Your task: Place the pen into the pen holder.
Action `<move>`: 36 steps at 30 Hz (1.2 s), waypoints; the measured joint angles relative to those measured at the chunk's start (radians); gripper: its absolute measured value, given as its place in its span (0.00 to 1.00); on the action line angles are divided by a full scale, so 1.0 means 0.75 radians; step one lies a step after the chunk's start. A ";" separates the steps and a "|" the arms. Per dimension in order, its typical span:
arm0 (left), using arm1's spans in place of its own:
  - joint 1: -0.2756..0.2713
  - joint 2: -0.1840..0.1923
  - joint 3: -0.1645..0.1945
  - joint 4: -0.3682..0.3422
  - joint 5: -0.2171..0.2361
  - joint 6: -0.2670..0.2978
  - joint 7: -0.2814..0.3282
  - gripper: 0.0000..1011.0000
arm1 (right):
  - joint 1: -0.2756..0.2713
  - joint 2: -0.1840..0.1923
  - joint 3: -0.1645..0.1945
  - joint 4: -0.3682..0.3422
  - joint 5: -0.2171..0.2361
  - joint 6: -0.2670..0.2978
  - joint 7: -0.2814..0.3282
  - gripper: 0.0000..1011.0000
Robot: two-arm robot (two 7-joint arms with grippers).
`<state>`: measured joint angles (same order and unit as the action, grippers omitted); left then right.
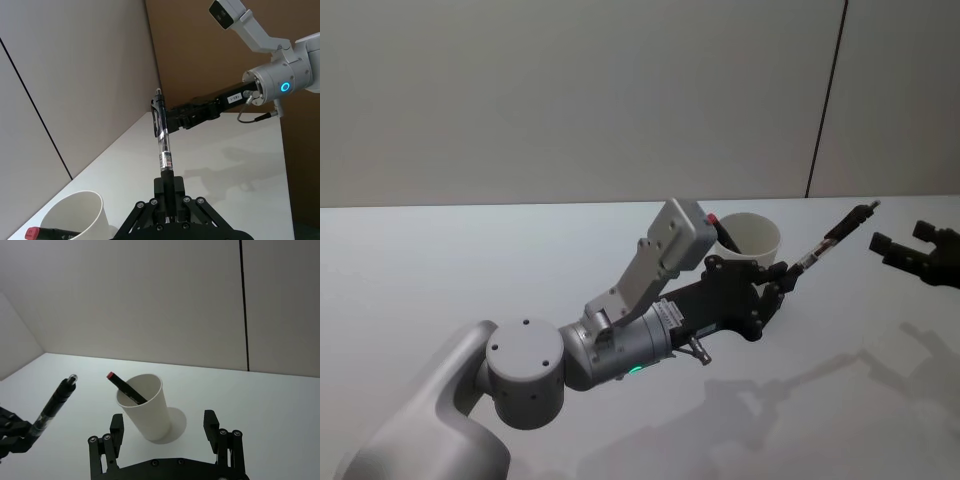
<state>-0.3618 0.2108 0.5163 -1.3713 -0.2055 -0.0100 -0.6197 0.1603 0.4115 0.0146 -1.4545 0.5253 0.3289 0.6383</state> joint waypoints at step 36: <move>0.000 0.000 0.000 0.001 0.000 0.000 0.000 0.12 | -0.133 0.092 0.064 -0.103 0.355 0.171 0.242 0.99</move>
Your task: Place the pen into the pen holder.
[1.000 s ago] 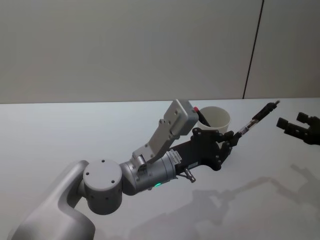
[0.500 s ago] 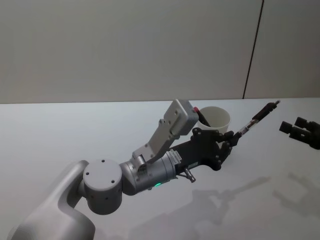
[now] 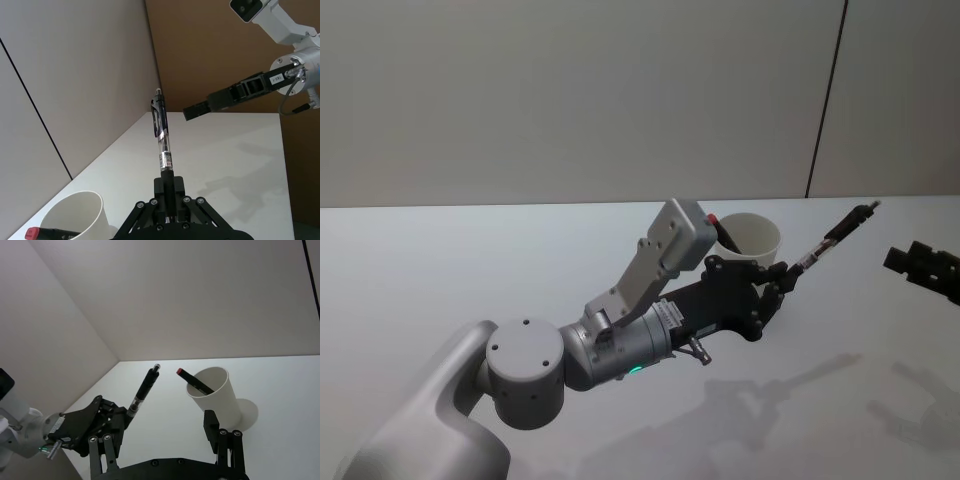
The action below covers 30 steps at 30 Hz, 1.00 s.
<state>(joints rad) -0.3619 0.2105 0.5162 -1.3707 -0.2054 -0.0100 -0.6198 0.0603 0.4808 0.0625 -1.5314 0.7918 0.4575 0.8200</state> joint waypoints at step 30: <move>0.000 0.000 0.000 0.000 0.000 0.000 0.000 0.12 | -0.050 -0.056 -0.053 -0.127 0.208 0.012 -0.261 0.99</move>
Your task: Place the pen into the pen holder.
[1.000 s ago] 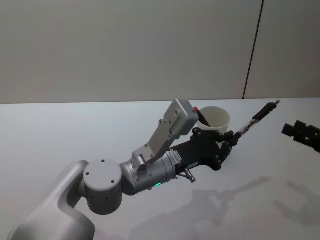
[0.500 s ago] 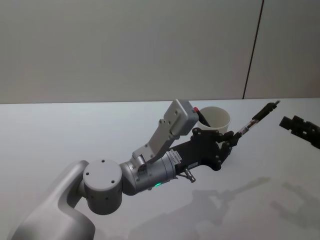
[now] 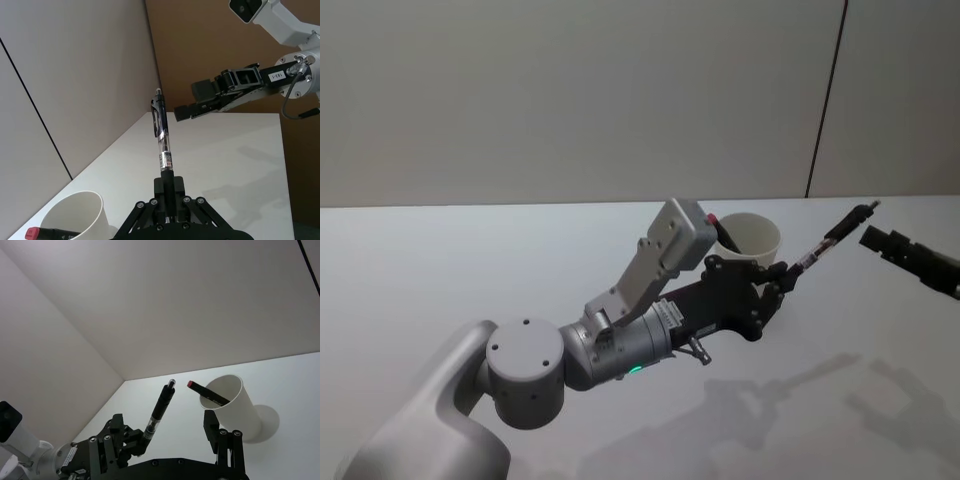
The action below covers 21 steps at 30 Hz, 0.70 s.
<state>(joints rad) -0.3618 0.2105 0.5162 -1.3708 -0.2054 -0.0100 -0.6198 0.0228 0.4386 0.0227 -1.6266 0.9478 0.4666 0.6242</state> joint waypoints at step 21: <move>0.000 0.000 0.000 0.000 0.000 0.000 0.000 0.12 | -0.009 -0.048 -0.049 0.009 0.151 -0.004 -0.117 0.99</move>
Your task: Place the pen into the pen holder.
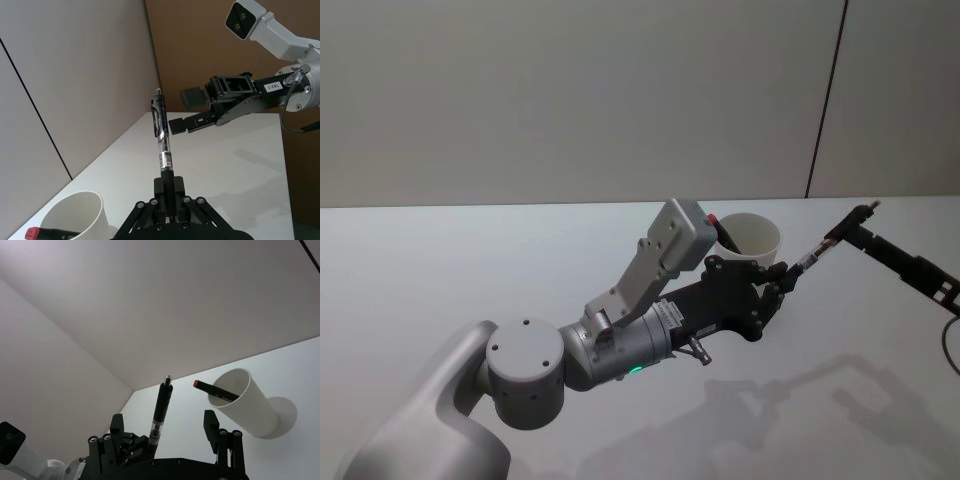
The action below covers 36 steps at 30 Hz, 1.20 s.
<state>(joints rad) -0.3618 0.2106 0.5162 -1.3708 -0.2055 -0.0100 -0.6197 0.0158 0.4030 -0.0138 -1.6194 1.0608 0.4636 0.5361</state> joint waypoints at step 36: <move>0.000 0.000 0.000 0.000 0.000 0.000 0.000 0.12 | -0.016 -0.021 -0.057 -0.052 0.131 -0.069 -0.161 0.78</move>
<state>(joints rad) -0.3618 0.2106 0.5162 -1.3707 -0.2055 -0.0100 -0.6198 0.0039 0.3871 -0.0562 -1.6583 1.1592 0.4122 0.4157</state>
